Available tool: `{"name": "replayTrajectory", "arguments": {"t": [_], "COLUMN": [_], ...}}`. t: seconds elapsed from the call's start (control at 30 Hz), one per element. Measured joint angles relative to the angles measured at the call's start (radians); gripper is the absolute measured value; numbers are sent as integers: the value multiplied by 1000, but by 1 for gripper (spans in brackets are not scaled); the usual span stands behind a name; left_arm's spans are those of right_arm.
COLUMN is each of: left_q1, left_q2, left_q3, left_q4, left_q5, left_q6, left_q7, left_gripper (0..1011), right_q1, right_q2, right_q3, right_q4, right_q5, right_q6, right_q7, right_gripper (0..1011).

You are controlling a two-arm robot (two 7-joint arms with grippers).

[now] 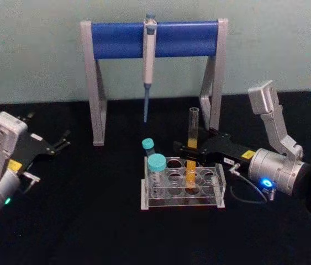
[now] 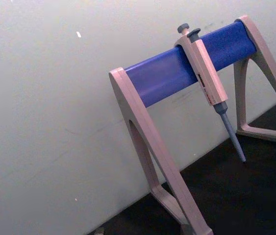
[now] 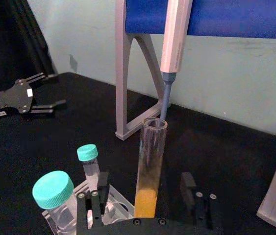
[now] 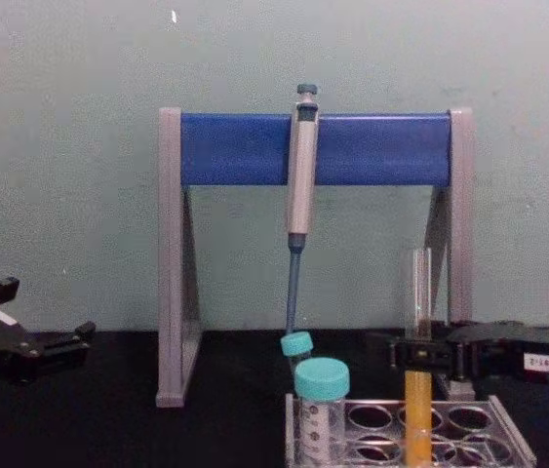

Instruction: Pick up the test tube from the test tube rack, shake it, then place it back into the test tube rack.

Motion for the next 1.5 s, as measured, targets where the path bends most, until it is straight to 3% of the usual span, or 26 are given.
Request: {"name": "replayTrajectory", "arguments": {"t": [0.23,0.43,0.5,0.8,1.23,1.5], "left_q1": [0,0,0,0,0,0], "left_q2": [0,0,0,0,0,0], "left_q3": [0,0,0,0,0,0], "left_q4": [0,0,0,0,0,0], "left_q5": [0,0,0,0,0,0], "left_q6": [0,0,0,0,0,0], "left_q7": [0,0,0,0,0,0], "left_gripper": [1001,1002,1001,1002,1001,1001], "right_q1": [-1,-1,-1,-1,-2,-17], "right_q2": [1,1,1,1,1,8], "right_q3": [1,1,1,1,1,-5], "right_q4": [-1,-1,-2,-2,-2,-29], "right_q5": [1,1,1,2,0,-51], "right_q6": [0,1,1,1,-4,-58], "right_q7": [0,0,0,0,0,1], "right_gripper": [785,590,478,232,227,227]}}
